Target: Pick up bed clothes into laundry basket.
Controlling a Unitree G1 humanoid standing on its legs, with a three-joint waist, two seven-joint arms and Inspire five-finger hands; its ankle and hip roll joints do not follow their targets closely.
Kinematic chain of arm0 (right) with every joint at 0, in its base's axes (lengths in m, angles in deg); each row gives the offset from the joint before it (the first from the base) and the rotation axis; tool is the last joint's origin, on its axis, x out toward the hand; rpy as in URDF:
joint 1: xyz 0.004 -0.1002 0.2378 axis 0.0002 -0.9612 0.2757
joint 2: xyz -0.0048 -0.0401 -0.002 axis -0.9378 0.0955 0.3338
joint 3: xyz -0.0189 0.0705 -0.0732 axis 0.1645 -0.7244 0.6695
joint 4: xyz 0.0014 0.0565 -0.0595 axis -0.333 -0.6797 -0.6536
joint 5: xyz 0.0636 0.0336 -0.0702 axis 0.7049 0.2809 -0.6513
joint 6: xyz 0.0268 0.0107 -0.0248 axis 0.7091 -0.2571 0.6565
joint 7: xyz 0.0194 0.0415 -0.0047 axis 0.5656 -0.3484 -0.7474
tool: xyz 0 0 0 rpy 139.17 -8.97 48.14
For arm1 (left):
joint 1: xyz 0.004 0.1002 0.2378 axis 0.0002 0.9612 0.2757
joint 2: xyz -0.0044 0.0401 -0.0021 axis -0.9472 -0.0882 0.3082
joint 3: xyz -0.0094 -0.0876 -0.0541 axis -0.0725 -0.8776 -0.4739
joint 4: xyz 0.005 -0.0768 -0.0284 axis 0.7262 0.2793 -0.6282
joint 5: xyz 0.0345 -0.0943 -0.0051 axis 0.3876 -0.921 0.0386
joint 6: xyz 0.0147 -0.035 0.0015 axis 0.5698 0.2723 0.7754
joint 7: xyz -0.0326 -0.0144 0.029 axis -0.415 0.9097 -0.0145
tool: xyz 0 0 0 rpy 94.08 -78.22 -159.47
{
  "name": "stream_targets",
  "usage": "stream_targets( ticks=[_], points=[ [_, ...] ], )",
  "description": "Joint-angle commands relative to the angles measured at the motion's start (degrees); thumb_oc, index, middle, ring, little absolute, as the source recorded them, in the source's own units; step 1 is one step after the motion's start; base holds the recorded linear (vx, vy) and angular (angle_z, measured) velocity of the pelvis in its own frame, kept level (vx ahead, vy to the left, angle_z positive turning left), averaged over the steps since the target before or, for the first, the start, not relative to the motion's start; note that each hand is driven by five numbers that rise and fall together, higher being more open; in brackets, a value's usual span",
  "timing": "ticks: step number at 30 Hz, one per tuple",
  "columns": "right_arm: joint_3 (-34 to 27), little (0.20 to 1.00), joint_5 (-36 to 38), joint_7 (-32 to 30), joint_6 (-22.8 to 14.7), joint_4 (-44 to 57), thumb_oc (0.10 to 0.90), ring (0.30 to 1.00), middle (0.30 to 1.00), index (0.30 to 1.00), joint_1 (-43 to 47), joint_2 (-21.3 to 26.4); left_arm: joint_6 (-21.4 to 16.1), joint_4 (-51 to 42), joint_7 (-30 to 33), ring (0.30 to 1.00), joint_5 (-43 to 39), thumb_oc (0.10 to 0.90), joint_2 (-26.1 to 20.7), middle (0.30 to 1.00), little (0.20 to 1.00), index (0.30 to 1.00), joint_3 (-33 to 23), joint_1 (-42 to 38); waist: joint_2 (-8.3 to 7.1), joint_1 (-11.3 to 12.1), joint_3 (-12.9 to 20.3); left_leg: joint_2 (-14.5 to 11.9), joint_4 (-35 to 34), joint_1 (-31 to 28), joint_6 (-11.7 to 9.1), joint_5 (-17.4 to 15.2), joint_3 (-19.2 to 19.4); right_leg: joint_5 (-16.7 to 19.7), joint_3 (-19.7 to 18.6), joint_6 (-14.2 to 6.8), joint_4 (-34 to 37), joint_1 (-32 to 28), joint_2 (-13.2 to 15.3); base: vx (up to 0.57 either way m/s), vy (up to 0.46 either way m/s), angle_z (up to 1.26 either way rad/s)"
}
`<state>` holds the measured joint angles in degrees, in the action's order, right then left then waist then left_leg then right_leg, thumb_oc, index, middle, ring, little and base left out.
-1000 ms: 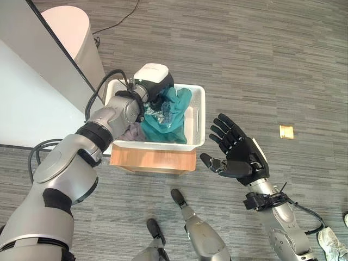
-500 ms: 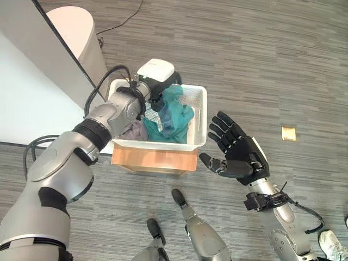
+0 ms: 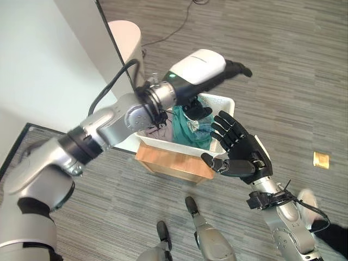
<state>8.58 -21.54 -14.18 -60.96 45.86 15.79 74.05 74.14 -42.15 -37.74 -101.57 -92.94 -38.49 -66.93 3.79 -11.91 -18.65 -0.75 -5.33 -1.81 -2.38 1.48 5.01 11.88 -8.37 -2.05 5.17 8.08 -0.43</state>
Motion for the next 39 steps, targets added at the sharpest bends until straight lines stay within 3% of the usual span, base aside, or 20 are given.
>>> stream_targets(
  ticks=[1,4,8,11,12,15,20,27,39],
  points=[
    [-2.42,0.9,-0.2,-0.23,-4.68,5.79,0.8,0.9,0.9,0.9,0.66,-1.64,-4.14,0.1,2.11,0.9,-18.5,0.8,4.07,0.9,0.9,0.9,-3.37,-0.94,-2.53,1.19,6.82,-0.7,0.33,1.18,0.01,-1.73,-3.3,-12.49,0.24,-7.04,-4.47,-3.58,5.83,-0.01,-0.007,0.3],
    [-2.72,0.9,-0.07,0.15,-3.52,6.77,0.8,0.9,0.9,0.9,0.05,-2.87,-2.13,-5.86,-3.58,0.9,-29.73,0.8,11.77,0.9,0.9,0.9,-6.76,12.58,-2.85,2.46,8.38,-0.63,0.39,0.09,0.38,-2.09,-5.17,-14.12,0.65,-6.0,-6.59,-4.79,5.6,0.02,-0.021,0.3],
    [-3.73,0.9,0.15,1.29,-2.76,7.01,0.8,0.9,0.9,0.9,-0.3,-3.17,-0.17,-9.38,-8.4,0.9,-32.77,0.8,9.64,0.9,0.9,0.9,-7.62,19.73,-2.91,3.16,10.02,-0.65,0.35,-0.56,0.5,-2.37,-5.29,-14.08,1.25,-5.82,-5.55,-6.02,5.55,0.03,-0.01,0.19],
    [-4.08,0.9,1.11,2.75,-2.06,7.05,0.8,0.9,0.9,0.9,-1.1,-3.14,2.04,-13.7,-12.35,0.9,-36.11,0.8,6.02,0.9,0.9,0.9,-11.15,31.99,-3.19,5.08,11.99,-0.55,0.33,-1.49,0.74,-2.8,-5.6,-14.35,2.1,-5.75,-5.08,-7.43,5.57,0.05,-0.005,0.02],
    [-4.02,0.9,1.11,2.76,-2.06,7.06,0.8,0.9,0.9,0.9,-1.16,-3.14,2.09,-13.82,-12.34,0.9,-36.11,0.8,5.99,0.9,0.9,0.9,-11.21,32.16,-3.2,5.03,12.05,-0.54,0.33,-1.5,0.74,-2.81,-5.6,-14.36,2.1,-5.75,-5.07,-7.45,5.58,0.04,0.01,0.02],
    [-3.43,0.9,1.6,3.64,-1.42,6.55,0.8,0.9,0.9,0.9,-2.06,-3.34,3.08,-15.46,-13.13,0.9,-36.57,0.8,6.06,0.9,0.9,0.9,-14.78,42.36,-3.65,6.69,13.27,-0.55,0.41,-2.1,1.09,-3.27,-5.89,-14.51,2.46,-5.66,-5.2,-7.97,5.6,0.02,0.007,0.04],
    [-2.11,0.9,1.52,4.15,-0.5,6.81,0.8,0.9,0.9,0.9,-2.03,-3.62,4.53,-16.39,-13.65,0.9,-38.95,0.8,9.73,0.9,0.9,0.9,-16.59,50.49,-4.81,8.72,14.47,-0.55,0.94,-2.69,1.61,-3.87,-6.61,-14.81,2.79,-5.44,-5.13,-8.86,5.42,0.02,-0.004,0.03],
    [-2.46,0.9,1.38,3.97,0.02,6.89,0.8,0.9,0.9,0.9,-2.27,-3.78,5.15,-16.89,-13.55,0.9,-38.85,0.8,10.9,0.9,0.9,0.9,-14.71,50.79,-6.02,10.02,15.29,-0.73,2.25,-2.57,1.72,-4.28,-9.0,-16.24,3.29,-5.04,-5.53,-10.26,5.29,0.01,-0.01,0.11],
    [-2.65,0.9,1.63,3.98,0.24,6.1,0.8,0.9,0.9,0.9,-3.04,-4.27,4.79,-17.46,-13.36,0.9,-37.87,0.8,11.16,0.9,0.9,0.9,-14.94,51.04,-5.24,9.97,15.52,-0.63,1.66,-3.01,1.6,-4.0,-10.04,-16.81,4.06,-4.87,-5.92,-10.81,5.41,0.01,0.002,0.08]
  ],
)
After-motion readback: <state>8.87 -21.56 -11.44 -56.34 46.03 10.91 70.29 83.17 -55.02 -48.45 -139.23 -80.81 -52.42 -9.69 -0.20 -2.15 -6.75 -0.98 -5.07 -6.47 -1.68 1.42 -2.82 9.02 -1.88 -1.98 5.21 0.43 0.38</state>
